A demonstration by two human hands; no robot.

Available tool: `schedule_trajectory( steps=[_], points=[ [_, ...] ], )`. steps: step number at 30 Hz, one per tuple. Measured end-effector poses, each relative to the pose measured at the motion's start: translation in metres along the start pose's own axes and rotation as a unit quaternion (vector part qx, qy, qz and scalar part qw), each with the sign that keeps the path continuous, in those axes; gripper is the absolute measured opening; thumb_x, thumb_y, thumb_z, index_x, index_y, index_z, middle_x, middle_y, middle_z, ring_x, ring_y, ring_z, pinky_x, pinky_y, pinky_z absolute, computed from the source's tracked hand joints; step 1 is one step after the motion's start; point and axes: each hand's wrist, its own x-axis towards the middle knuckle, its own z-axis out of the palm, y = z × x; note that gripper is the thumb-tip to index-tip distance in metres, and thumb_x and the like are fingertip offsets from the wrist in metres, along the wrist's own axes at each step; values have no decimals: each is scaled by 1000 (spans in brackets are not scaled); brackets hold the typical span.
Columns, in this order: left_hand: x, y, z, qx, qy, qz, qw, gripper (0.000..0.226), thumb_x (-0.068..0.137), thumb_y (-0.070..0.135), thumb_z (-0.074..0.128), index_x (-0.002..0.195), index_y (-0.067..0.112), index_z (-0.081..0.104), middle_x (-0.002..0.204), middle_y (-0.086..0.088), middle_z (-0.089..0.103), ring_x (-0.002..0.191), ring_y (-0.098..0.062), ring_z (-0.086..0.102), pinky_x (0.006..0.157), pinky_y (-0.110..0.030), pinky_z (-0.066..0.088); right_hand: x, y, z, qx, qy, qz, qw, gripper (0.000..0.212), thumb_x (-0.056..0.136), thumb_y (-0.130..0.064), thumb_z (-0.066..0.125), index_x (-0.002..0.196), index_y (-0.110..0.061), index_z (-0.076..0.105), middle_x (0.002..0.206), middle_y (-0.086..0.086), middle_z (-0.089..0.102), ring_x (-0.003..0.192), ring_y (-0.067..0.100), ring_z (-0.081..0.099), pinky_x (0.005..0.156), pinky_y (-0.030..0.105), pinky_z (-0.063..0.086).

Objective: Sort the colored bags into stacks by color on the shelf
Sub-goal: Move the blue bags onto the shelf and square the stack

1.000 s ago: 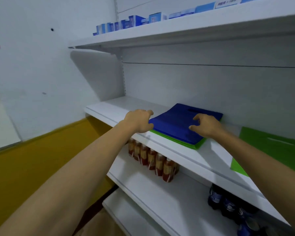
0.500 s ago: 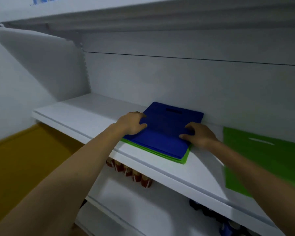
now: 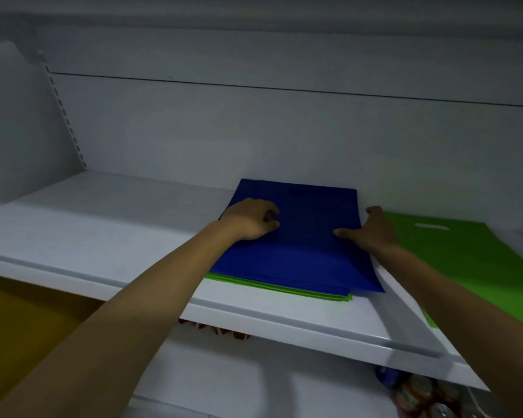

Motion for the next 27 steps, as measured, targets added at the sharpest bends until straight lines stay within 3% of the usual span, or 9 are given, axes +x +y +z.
schedule_trajectory(
  steps=[2,4,9,11,16,19,21,23,27],
  points=[
    [3,-10,1,-10,8,-8,1000,50,93,41,57,139,27,45,138,1,51,121,-20,50,97,-34,45,-4,-6,1,42,9,39,998,89,73,-23,84,141,1,32,142,17,43,125,33,47,92,33,41],
    [5,-19,3,-17,17,-29,999,63,89,45,60,144,24,37,142,-2,45,126,-23,46,99,-36,44,-8,-11,3,89,24,48,995,70,75,-13,82,132,4,45,134,18,52,116,32,54,88,33,45],
    [10,-32,2,-157,45,-59,985,75,90,41,61,149,16,23,142,-7,46,122,-26,50,89,-27,41,-22,-33,9,168,58,-29,984,18,86,-3,67,103,-9,65,107,11,66,78,17,61,67,23,54],
    [14,-34,-1,-237,54,-63,968,76,90,37,63,149,14,21,143,-7,45,123,-26,49,92,-28,42,-27,-42,8,225,58,-42,972,15,87,-3,67,98,-12,65,99,5,66,73,10,61,59,15,53],
    [16,-39,-4,-414,72,-71,904,76,91,32,64,150,16,18,146,-3,41,126,-23,46,104,-29,40,-44,-53,-1,381,46,-25,923,17,86,-8,69,100,-17,66,95,-5,69,80,10,67,59,20,56],
    [17,-36,-10,-493,36,-79,865,58,92,25,63,142,11,38,134,1,49,111,-18,52,91,-23,41,-51,-47,-12,403,65,-17,913,18,86,-11,71,100,-19,68,99,-4,71,84,14,70,65,26,58],
    [21,-32,-11,-544,16,-74,836,43,91,21,66,131,10,53,130,-5,57,102,-16,56,89,-23,44,-57,-40,-22,405,86,-15,910,21,85,-10,71,105,-17,68,102,-2,71,88,17,70,70,30,59],
    [23,-24,-9,-566,2,-60,822,41,89,22,68,126,10,57,127,-5,59,102,-16,58,92,-24,45,-63,-31,-32,406,110,-15,907,23,85,-9,71,106,-16,68,103,-1,72,89,17,71,71,30,59],
    [20,14,2,-557,-32,-21,830,40,89,27,67,125,12,58,124,-2,61,107,-16,60,98,-28,47,-80,-11,-62,395,164,-10,904,24,85,-9,70,108,-15,67,104,-1,72,89,17,70,70,30,58]
  ],
)
